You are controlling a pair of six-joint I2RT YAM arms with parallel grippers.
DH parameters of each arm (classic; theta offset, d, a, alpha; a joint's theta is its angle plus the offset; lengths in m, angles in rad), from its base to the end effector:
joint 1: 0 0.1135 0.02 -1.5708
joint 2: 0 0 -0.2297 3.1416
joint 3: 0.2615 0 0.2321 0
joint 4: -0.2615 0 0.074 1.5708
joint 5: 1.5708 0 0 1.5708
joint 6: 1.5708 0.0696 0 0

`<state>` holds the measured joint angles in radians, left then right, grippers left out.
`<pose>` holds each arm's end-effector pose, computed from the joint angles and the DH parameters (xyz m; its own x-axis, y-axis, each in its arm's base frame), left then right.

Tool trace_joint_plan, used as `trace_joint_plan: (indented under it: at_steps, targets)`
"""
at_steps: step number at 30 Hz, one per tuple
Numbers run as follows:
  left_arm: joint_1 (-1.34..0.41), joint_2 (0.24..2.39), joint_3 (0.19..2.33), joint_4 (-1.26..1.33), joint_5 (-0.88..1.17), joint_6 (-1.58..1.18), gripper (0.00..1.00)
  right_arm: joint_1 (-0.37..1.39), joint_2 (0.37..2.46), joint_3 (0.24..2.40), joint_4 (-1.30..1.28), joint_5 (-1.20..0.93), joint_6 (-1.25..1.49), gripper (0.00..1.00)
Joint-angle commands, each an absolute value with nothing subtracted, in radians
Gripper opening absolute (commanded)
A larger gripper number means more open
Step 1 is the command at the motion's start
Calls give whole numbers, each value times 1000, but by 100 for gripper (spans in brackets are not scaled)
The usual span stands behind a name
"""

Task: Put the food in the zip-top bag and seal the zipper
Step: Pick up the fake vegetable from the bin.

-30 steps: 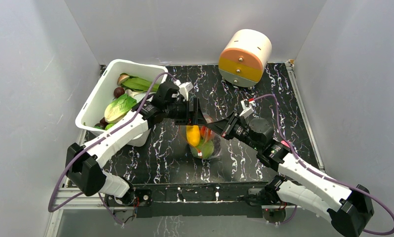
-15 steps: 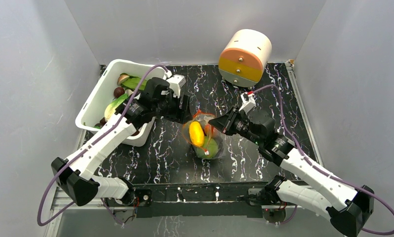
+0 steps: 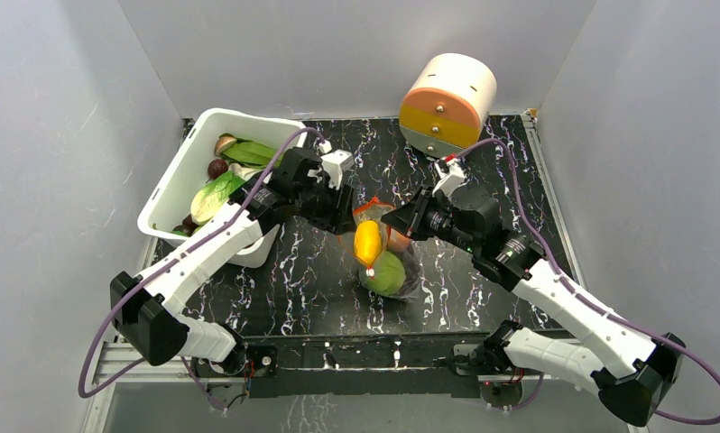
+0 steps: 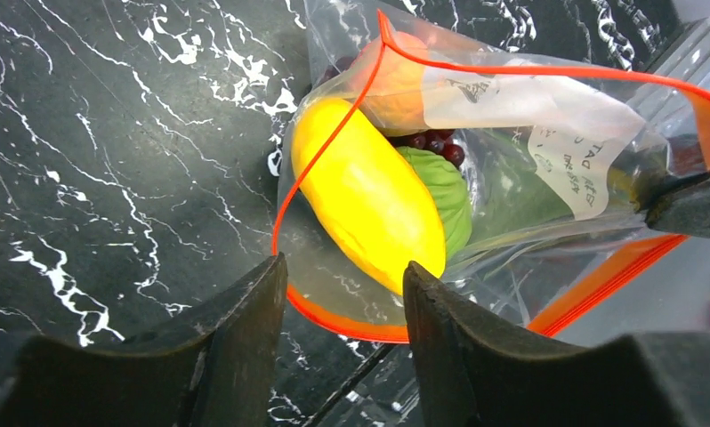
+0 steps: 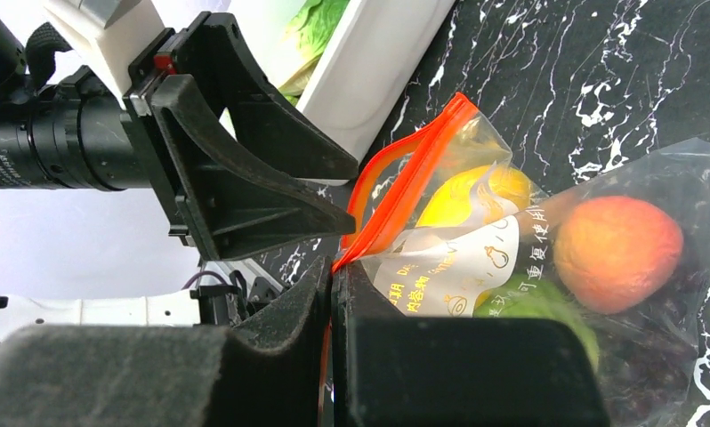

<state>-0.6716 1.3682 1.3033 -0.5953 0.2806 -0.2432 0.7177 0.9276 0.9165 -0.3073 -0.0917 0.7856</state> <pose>0.2328 -0.2097 0.2974 -0.6512 0.2220 -0.7257 0.6309 0.6899 -0.3550 0.1790 0.1647 0.3100 -0.6762 0.3446 -0.6512 -0.3425 0.6355 0.6920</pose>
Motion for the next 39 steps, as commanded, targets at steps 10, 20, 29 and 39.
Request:
trace_joint_plan:
  at_steps: [10, 20, 29, 39]
  targets:
    - [-675, 1364, 1399, -672, 88, -193, 56, 719, 902, 919, -183, -77, 791, 0]
    - [-558, 1493, 1626, -693, -180, -16, 57, 719, 853, 912, -198, -52, 735, 0]
    - [-311, 1687, 1633, -479, -321, 359, 47, 719, 831, 937, -222, -63, 671, 0]
    - [-98, 1842, 1576, -134, -209, 633, 42, 719, 873, 952, -281, -60, 635, 0]
